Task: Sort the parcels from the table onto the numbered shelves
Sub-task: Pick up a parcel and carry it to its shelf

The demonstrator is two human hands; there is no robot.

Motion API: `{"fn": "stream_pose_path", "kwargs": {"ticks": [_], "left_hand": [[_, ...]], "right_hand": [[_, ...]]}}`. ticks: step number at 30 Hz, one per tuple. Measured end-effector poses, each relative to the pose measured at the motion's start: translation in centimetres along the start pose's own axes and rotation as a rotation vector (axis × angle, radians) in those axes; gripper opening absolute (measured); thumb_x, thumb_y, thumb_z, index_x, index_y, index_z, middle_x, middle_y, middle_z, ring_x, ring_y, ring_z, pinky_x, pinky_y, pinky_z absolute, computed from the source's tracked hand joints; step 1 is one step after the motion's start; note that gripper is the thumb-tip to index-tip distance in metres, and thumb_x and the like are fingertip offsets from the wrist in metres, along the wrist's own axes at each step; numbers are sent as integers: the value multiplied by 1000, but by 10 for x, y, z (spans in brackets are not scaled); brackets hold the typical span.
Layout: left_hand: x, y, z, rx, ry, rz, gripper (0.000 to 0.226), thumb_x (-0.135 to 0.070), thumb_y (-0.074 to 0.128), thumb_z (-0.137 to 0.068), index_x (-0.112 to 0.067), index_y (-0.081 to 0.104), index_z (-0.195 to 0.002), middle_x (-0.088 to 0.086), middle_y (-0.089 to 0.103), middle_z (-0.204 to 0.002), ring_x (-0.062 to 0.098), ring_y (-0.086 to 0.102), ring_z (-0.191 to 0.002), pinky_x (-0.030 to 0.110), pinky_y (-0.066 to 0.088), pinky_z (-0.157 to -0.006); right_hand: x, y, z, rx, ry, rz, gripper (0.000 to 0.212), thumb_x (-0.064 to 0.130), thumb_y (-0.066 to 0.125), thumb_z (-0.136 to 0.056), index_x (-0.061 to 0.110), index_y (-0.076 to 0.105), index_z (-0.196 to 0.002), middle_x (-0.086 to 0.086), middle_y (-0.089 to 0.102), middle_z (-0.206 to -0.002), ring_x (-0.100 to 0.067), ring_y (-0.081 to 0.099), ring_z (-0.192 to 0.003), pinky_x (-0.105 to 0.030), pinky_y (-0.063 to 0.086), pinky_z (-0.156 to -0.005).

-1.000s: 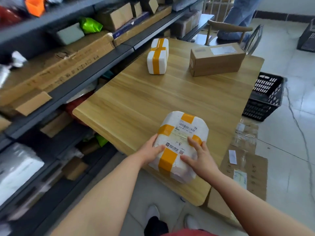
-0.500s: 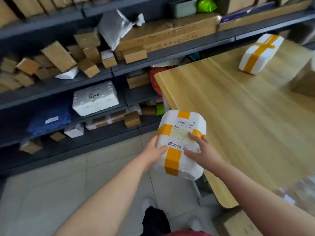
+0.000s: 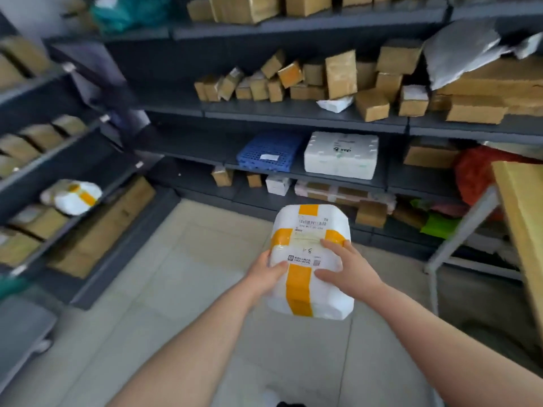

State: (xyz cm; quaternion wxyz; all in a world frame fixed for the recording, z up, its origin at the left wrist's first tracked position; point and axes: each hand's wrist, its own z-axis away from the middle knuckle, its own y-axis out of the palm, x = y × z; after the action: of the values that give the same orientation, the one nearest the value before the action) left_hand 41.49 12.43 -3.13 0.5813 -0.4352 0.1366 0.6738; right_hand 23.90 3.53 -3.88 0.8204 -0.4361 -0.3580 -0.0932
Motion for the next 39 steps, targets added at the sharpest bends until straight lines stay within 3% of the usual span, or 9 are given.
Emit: {"fn": "stream_pose_path", "kwargs": {"ticks": [6, 10, 14, 21, 25, 31, 35, 39], "left_hand": [[38, -134, -14, -202, -18, 94, 46, -27, 59, -96, -27, 44, -140, -2, 58, -123, 19, 56, -102, 32, 47, -84], [68, -208, -7, -324, -44, 151, 49, -28, 57, -97, -23, 41, -143, -2, 52, -118, 17, 50, -101, 30, 41, -83], [94, -265, -1, -420, -95, 213, 56, -35, 59, -95, -27, 37, -146, 3, 51, -139, 24, 53, -113, 39, 46, -94], [119, -338, -17, -521, -145, 352, 59, -36, 60, -94, -28, 36, -148, 2, 51, -142, 23, 53, -112, 38, 45, -91], [120, -379, -52, -533, -188, 378, 58, -39, 59, -95, -32, 35, -148, 0, 51, -141, 23, 54, -112, 37, 43, -86], [103, -448, -143, -554, -219, 419, 59, -38, 61, -93, -33, 37, -146, 1, 55, -137, 25, 58, -114, 45, 49, -96], [80, -489, -198, -586, -292, 460, 59, -34, 58, -96, -28, 34, -149, 4, 52, -140, 24, 55, -111, 40, 47, -91], [63, -536, -243, -608, -304, 441, 59, -36, 56, -97, -27, 30, -149, 5, 49, -142, 26, 52, -116, 43, 44, -96]], "right_hand": [[106, 85, -65, 134, -166, 46, 72, 48, 65, -85, 47, 26, -145, 3, 10, -161, -25, 32, -140, -41, 35, -108], [172, 136, -93, 247, -268, 82, 72, 53, 65, -83, 52, 26, -144, 6, 8, -161, -26, 41, -134, -40, 41, -104], [226, 178, -117, 328, -371, 117, 72, 52, 66, -82, 51, 28, -143, 7, 9, -161, -25, 41, -134, -40, 42, -105], [296, 234, -173, 448, -477, 144, 76, 56, 70, -75, 54, 31, -140, 6, 16, -160, -24, 28, -141, -48, 33, -112], [333, 258, -218, 495, -500, 137, 74, 49, 72, -78, 50, 34, -141, 5, 15, -160, -23, 25, -143, -46, 31, -113], [395, 284, -318, 554, -512, 129, 71, 40, 72, -82, 44, 35, -143, 7, 18, -158, -22, 31, -140, -42, 34, -111], [439, 294, -384, 600, -488, 178, 71, 39, 71, -83, 44, 35, -143, 6, 18, -158, -21, 32, -139, -41, 34, -111], [485, 302, -439, 622, -501, 183, 70, 38, 71, -83, 43, 35, -144, 5, 17, -159, -20, 26, -142, -40, 28, -114]]}}
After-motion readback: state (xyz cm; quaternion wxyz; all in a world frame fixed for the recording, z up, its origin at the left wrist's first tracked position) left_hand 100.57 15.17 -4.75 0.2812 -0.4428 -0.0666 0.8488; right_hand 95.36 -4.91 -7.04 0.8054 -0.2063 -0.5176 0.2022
